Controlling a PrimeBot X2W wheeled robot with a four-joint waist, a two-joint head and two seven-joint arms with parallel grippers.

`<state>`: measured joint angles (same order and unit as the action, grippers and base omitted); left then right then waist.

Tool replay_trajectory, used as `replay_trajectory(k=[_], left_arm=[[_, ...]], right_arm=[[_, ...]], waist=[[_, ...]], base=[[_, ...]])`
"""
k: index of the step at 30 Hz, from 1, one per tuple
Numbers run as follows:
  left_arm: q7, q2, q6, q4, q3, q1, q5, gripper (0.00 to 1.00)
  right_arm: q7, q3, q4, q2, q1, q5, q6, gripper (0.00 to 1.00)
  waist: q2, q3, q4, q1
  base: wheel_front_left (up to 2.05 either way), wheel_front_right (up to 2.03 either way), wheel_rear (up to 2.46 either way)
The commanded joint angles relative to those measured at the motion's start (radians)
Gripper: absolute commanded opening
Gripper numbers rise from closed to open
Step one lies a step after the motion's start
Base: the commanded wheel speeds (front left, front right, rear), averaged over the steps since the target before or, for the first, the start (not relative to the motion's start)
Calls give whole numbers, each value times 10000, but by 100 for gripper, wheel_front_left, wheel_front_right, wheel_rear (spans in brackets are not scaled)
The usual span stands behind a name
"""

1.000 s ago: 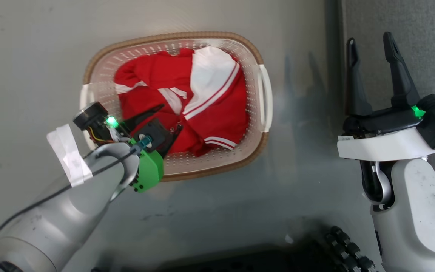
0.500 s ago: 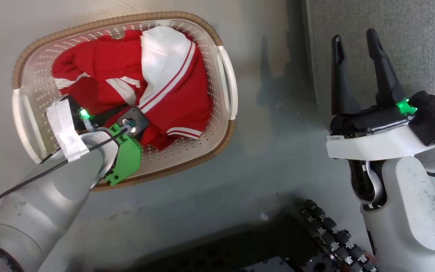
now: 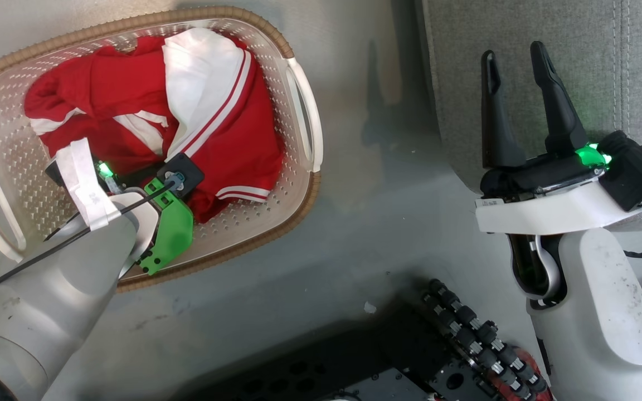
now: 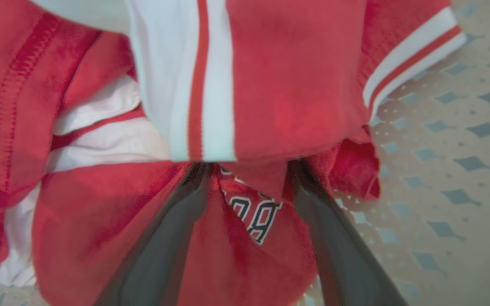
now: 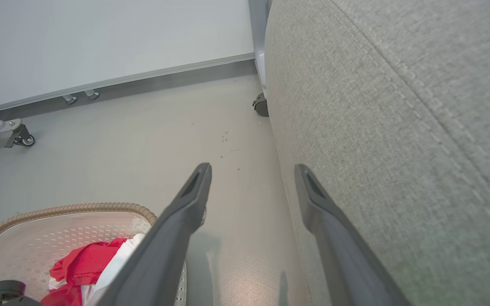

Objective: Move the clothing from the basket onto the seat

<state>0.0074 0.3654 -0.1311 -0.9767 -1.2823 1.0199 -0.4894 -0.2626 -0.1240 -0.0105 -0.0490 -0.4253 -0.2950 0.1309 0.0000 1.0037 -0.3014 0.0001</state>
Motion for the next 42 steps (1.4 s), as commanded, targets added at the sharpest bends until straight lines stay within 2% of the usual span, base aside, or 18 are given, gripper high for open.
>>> replay_trajectory(k=[1,7,11,18,22,26,35,38,42], left_arm=[[-79,109,10,23,10,-12,4,0],[-607,-113,10,-287,10,9,-199,0],[-1361,-593,111,-764,257,-185,-531,0],[-2494,-1582,330,-1486,715,-1224,-1130,0],[-2722,-1873,527,-1449,1089,-2026,-1421,0],[-2729,-1696,912,-392,1803,-2865,-1351,0],[-2731,-1133,1920,2534,3857,-5422,-664,0],[-2732,-1059,2127,3446,4487,-6190,-337,0],[-2734,-986,2166,4285,4716,-6568,176,0]], right_arm=[[-34,10,63,-27,-107,-45,-3,100],[-34,-61,229,-22,-27,76,-3,100],[-34,4,360,-30,119,330,-3,100],[-34,181,742,-38,755,1010,-3,100],[-34,153,1011,-36,1336,1269,-3,100],[-34,43,1293,-38,2023,1411,-3,100],[-34,-523,1857,-36,3815,1392,-3,100],[-34,-747,1952,-35,4263,1342,-3,100],[-34,-1062,1970,-33,4592,1403,-3,100]], waist=[[0,-17,-13,-1],[0,-515,213,-1],[0,-1248,644,-1],[0,-3352,1797,-1],[0,-4711,2378,-1],[0,-6108,2754,-1],[0,-8881,3095,-1],[0,-9581,3102,-1],[0,-10034,3117,-1]], base=[[0,0,0],[0,0,0],[0,0,0],[0,0,0],[0,0,0],[0,0,0],[0,0,0],[0,0,0],[0,0,0]])
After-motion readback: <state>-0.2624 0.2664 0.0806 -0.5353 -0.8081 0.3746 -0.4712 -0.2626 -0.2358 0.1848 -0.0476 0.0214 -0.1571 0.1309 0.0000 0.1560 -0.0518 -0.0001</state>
